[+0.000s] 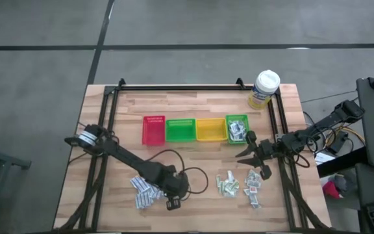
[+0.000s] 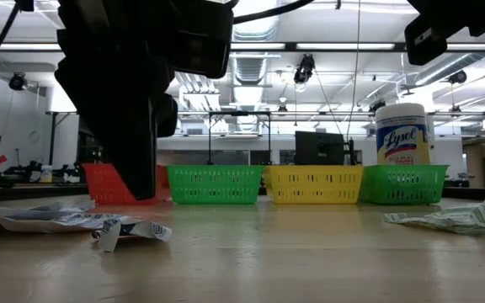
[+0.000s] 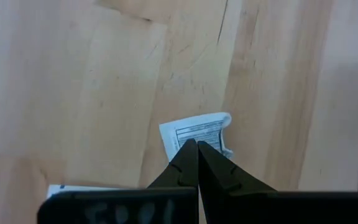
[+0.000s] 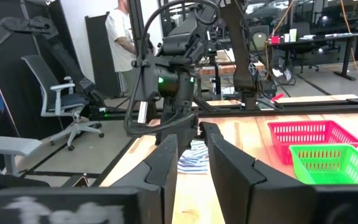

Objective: Pick & Place First Aid Supplies
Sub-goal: Put the blue alcohol pad into the right green bin

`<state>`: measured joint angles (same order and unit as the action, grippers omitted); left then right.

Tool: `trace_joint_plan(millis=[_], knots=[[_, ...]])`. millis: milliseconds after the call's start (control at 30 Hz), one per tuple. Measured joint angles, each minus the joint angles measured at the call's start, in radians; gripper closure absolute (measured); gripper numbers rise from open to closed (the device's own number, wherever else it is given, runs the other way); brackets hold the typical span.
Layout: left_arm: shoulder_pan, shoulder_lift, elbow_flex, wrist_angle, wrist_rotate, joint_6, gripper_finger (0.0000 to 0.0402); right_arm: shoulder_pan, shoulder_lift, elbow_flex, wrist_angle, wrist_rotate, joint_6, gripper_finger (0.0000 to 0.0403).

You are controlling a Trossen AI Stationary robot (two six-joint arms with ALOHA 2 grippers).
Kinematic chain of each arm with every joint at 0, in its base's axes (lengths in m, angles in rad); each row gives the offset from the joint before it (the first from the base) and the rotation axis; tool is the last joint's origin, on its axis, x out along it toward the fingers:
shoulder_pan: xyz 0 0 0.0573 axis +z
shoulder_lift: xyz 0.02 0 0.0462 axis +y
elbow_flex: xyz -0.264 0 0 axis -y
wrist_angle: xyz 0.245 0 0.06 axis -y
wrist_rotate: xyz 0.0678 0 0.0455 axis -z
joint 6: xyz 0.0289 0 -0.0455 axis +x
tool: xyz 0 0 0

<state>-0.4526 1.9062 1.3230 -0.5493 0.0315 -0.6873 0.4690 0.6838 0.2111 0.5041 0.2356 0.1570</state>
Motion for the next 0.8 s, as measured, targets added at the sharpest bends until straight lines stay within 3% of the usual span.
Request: trace_joint_plan(millis=[167, 600, 800], knots=[[0.000, 0.002, -0.001, -0.001, 0.000, 0.032, 0.0401, 0.000, 0.000, 0.000, 0.000, 0.000, 0.000, 0.0326], [-0.018, 0.002, -0.002, -0.001, 0.028, 0.542, 0.0401, 0.000, 0.000, 0.000, 0.000, 0.000, 0.000, 0.0321], [-0.027, 0.001, -0.003, 0.057, 0.028, 0.660, 0.0401, 0.000, 0.000, 0.000, 0.000, 0.000, 0.000, 0.0311]])
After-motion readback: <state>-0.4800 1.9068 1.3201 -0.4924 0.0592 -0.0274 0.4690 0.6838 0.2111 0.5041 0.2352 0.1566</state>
